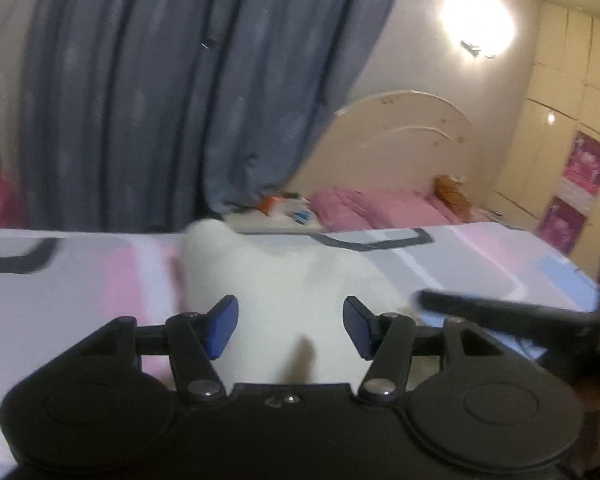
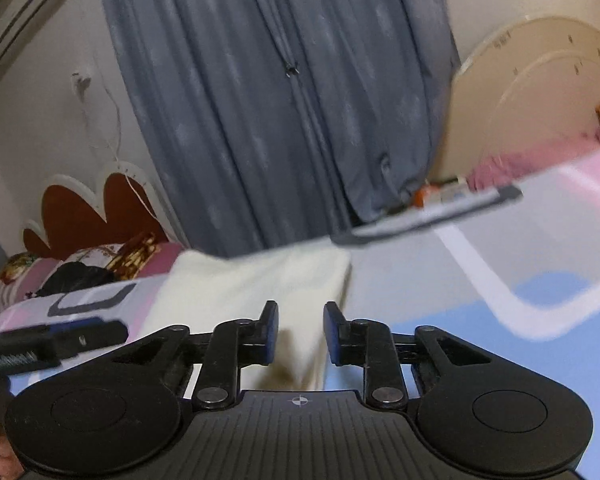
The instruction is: Fold small clothes
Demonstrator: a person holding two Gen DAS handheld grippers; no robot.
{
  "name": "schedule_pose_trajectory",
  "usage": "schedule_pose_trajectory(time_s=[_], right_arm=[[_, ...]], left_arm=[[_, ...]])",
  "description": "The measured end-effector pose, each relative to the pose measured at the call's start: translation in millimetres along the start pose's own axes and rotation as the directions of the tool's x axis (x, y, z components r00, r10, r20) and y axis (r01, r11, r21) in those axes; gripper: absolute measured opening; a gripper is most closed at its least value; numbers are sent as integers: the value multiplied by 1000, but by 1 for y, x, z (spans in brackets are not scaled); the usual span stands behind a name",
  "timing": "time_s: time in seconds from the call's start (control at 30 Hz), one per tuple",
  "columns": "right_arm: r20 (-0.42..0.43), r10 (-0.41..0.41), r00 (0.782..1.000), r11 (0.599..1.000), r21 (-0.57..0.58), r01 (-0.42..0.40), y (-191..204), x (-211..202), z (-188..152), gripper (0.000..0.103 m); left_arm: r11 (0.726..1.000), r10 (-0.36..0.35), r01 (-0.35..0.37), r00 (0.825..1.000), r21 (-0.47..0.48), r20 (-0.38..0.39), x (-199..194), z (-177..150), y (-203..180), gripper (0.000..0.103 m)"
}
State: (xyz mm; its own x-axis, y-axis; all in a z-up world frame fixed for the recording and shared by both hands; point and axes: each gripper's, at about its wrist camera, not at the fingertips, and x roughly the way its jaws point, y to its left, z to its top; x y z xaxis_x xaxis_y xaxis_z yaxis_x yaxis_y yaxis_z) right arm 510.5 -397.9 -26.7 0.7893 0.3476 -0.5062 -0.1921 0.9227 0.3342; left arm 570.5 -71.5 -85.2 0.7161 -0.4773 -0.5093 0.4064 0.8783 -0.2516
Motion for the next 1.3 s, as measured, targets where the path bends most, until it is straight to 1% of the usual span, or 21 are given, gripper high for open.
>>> schedule_pose_trajectory(time_s=[0.03,0.07,0.1,0.2,0.27,0.33,0.4,0.5,0.53,0.63,0.73,0.8,0.83,0.9,0.97,1.03,1.07,1.13,1.2,1.23,1.3], right_arm=[[-30,8,1000,1000,-27,-8,5,9,-1,5],[-76,-20,997,998,-59,15,9,21,-6,5],[-144,-73,987,994,-94,59,9,37,-13,5],[-176,-51,983,998,-40,44,-3,34,-10,5],[-129,-51,990,996,-83,41,2,14,-6,5],[-112,-59,992,994,-94,49,1,-7,-12,6],[-113,-28,993,999,-20,26,-12,-28,-25,10],[-129,11,992,999,51,-4,-18,-58,-48,18],[-131,18,991,998,60,-10,-17,-66,-55,26],[-123,2,992,998,68,6,-10,-76,-71,27],[-128,-22,991,994,106,36,-4,-78,-76,27],[-148,6,989,989,146,16,1,-76,-77,27],[-175,16,984,991,132,8,7,-73,-79,26],[-187,-14,982,998,60,26,20,-74,-81,26],[-192,-21,981,998,61,33,20,-75,-82,26],[-205,-30,978,996,81,47,15,-78,-83,26],[-179,-38,983,995,85,54,13,-86,-80,26],[-110,-34,993,995,94,44,12,-101,-71,26],[-80,-27,996,996,84,33,16,-103,-66,26],[-106,-25,994,998,56,31,22,-99,-66,23],[-198,-58,978,998,-43,50,39,-82,-79,8]], left_arm=[[1000,-6,6,999,2,-33,11,-1,0,59],[1000,20,-18,996,17,-85,25,-6,1,55],[998,42,-36,993,56,-108,35,-13,2,57],[987,58,-44,995,157,-87,23,-18,-8,57],[986,51,-38,996,165,-79,7,-21,-10,57],[990,46,-38,997,133,-55,-15,-29,-7,62],[997,43,-42,999,59,-16,-43,-45,1,64],[997,59,-60,998,-58,-11,-69,-69,15,67],[994,60,-62,998,-94,-19,-71,-74,19,65],[984,44,-55,997,-170,-70,-71,-85,14,57],[979,134,-151,983,-134,-129,-63,-89,4,51],[971,228,-236,962,-38,-151,-59,-94,0,52],[966,257,-259,956,0,-139,-60,-96,1,56],[963,269,-270,952,14,-145,-62,-95,3,56],[956,293,-289,945,46,-147,-68,-95,2,55],[955,294,-295,946,12,-139,-80,-90,4,48],[956,293,-294,950,4,-110,-88,-88,3,49],[967,253,-254,966,-9,-54,-94,-80,-4,50],[982,184,-186,982,-21,-49,-86,-77,-14,50],[988,152,-154,987,-25,-55,-81,-79,-19,51],[992,119,-122,985,-15,-128,-64,-89,-24,51]])
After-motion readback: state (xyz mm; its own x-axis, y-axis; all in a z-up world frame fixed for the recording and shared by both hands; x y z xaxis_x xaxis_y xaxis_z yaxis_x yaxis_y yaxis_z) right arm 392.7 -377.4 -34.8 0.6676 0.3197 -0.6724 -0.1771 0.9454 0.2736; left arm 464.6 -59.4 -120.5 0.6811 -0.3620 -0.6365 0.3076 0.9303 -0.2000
